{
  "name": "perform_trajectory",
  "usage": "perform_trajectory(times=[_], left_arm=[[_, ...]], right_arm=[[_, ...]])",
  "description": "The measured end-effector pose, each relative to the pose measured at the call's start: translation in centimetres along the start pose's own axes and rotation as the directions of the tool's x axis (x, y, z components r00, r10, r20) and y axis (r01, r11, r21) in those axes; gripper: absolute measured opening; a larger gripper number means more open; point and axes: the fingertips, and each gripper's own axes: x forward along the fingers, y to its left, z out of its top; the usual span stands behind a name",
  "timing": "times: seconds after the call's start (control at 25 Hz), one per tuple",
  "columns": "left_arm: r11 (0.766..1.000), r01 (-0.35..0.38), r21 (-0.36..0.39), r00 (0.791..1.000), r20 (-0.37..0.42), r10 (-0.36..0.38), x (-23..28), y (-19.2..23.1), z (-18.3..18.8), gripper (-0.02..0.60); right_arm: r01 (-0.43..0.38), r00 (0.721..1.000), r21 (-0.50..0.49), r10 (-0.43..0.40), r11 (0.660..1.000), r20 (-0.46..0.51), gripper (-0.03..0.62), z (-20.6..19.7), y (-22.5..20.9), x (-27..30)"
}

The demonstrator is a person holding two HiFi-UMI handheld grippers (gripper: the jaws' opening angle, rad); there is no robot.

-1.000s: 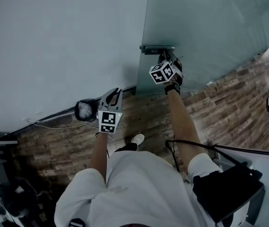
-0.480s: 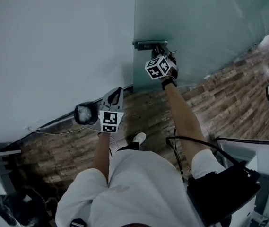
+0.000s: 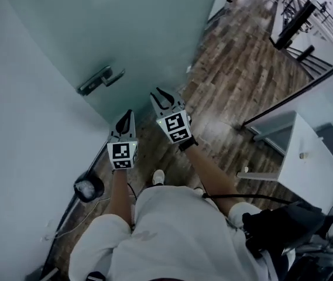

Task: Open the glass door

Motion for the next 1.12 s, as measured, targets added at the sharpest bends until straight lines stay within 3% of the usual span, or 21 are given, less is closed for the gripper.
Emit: perform_trajectory(times=[0.08, 0.16, 0.32, 0.48, 0.64, 0.8, 0.96, 1.12], left_arm=[[0.992, 0.125, 0.014, 0.991, 0.041, -0.125, 2.7, -6.3, 3.1, 0.002], [0.966, 0.255, 0.038, 0.963, 0.078, -0.258, 4.7, -13.4, 5.8, 0.002], [0.879, 0.468, 0.086, 0.870, 0.131, -0.476, 6.6, -26.0, 9.5, 0.002], [0.797, 0.594, 0.109, 0.782, 0.155, -0.604, 6.0, -35.8, 11.5, 0.002], [0.737, 0.666, 0.117, 0.719, 0.161, -0.676, 4.7, -42.5, 12.7, 0.002], [0.709, 0.697, 0.106, 0.689, 0.176, -0.703, 3.7, -46.6, 13.7, 0.002], [0.691, 0.715, 0.104, 0.671, 0.177, -0.720, 3.2, -49.2, 14.3, 0.002], [0.676, 0.728, 0.114, 0.654, 0.178, -0.735, 2.6, -51.0, 14.6, 0.002]], right_arm=[[0.128, 0.992, 0.079, -0.128, 0.989, 0.004, 0.058, -0.2, -5.0, -7.2], [0.258, 0.966, 0.127, -0.260, 0.958, 0.000, 0.034, -0.6, -9.5, -14.3], [0.492, 0.867, 0.206, -0.497, 0.846, -0.031, 0.012, -2.9, -16.1, -25.9], [0.632, 0.766, 0.265, -0.639, 0.729, -0.068, 0.003, -4.8, -19.0, -35.4], [0.717, 0.679, 0.288, -0.730, 0.635, -0.082, 0.003, -5.4, -20.1, -42.2], [0.753, 0.635, 0.293, -0.767, 0.590, -0.088, 0.003, -5.6, -20.8, -46.7], [0.757, 0.627, 0.298, -0.774, 0.581, -0.084, 0.003, -5.7, -21.3, -49.5], [0.776, 0.600, 0.307, -0.795, 0.551, -0.089, 0.003, -6.1, -21.7, -51.6]])
